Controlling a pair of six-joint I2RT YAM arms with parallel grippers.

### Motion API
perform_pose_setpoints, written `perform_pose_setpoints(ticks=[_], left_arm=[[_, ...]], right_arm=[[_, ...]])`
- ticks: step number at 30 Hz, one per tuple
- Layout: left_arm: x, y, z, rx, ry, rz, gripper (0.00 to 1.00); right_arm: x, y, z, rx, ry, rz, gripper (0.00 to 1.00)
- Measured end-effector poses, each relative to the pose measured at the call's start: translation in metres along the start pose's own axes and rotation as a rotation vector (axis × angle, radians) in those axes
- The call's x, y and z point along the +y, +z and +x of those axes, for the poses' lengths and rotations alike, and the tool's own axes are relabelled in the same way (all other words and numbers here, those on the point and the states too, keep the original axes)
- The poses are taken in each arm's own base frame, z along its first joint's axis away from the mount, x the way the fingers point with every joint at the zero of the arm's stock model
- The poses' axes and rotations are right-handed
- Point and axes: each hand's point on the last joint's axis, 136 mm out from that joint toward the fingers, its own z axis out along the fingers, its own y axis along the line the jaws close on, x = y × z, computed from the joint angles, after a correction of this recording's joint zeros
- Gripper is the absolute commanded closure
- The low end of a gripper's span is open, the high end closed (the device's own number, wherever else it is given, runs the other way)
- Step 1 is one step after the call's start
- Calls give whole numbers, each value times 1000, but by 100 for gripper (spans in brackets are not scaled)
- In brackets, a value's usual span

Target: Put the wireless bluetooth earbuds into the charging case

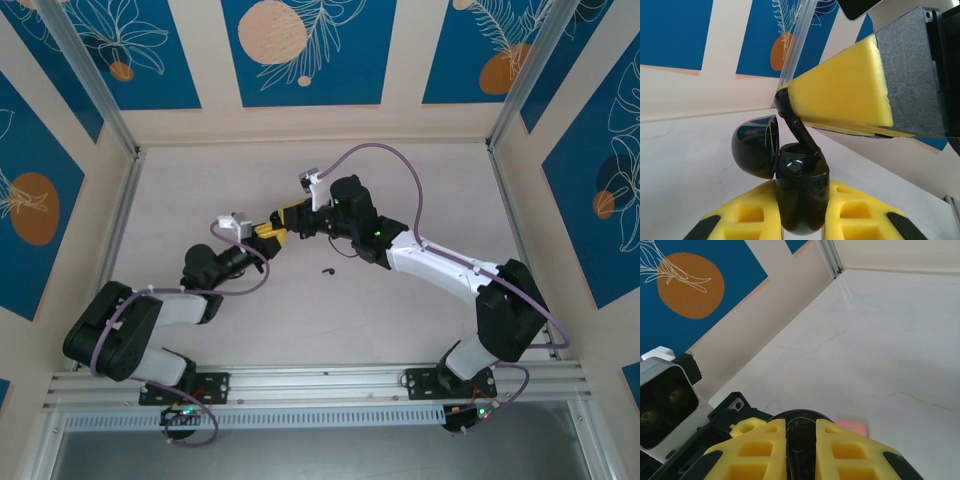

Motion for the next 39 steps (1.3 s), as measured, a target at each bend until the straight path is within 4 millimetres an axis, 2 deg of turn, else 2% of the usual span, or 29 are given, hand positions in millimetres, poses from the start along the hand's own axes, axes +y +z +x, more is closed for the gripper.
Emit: perform_pose_setpoints(ticks=[13,39], left_arm=[[3,0,3,6,-10,-10,100],[1,-1,-5,-15,-24,-13,100]], right_arm=[[7,1,-7,-29,-2,-21,83],[-1,4,4,-22,13,-9,83]])
